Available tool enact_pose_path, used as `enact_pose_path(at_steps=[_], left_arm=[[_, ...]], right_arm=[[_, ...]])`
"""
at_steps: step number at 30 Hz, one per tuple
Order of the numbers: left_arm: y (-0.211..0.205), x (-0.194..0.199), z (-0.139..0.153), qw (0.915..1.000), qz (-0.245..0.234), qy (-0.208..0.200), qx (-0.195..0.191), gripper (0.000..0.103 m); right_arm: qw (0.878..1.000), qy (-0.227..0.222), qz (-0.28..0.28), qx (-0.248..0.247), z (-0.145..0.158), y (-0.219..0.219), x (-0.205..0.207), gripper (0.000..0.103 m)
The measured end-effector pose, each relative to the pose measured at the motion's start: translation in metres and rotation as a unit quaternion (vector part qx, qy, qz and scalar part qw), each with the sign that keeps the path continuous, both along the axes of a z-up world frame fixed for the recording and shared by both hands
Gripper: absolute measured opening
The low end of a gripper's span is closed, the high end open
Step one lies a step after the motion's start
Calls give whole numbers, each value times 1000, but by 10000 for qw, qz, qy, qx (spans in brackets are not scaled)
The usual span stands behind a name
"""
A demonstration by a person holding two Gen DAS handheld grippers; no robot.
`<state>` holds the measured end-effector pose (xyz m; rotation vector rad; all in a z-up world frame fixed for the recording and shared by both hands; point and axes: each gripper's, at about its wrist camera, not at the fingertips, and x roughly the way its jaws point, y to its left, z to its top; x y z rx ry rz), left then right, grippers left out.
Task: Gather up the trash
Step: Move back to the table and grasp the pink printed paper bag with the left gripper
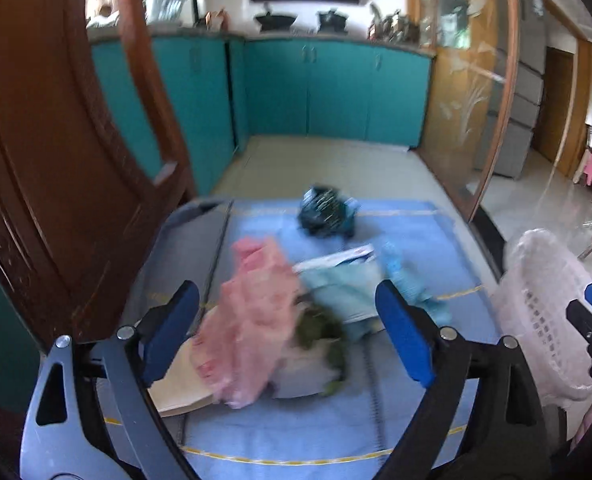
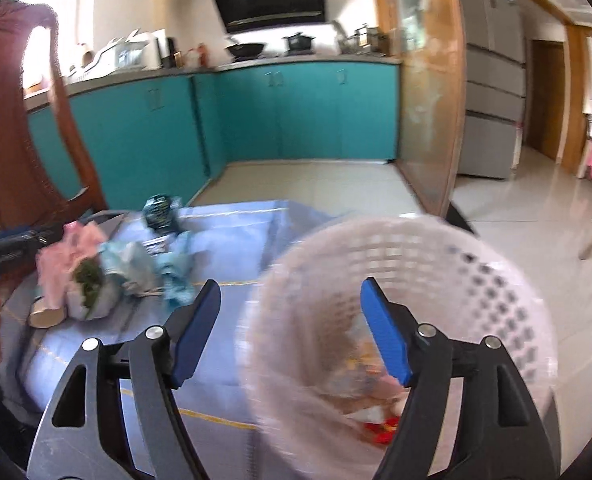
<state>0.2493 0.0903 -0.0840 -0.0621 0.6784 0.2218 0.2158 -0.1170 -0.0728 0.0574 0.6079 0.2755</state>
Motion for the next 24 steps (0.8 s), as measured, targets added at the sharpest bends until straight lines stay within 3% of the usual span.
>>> enact_pose_path(at_steps=[4,11,12,16,24], left_arm=[[19,4,-10,9992,73,222,-337,90],[25,2,-29,9985,-71,383,-375,89],[26,3,-32,9985,-89,395,-374,86],[28,2,-40,9971,-118,521,-535,54],[23,-20,-36,9985,-180,265,-445,39]], right_arm=[[9979,224,577,164,3,36,25,81],[9878,68,1502,-419,-1,110,54,81],[9876,114,1520,-389,-5,111,55,81],[9854,419,1613,-351,-18,118,54,81],[9846,455,1609,-515,-29,122,51,81]])
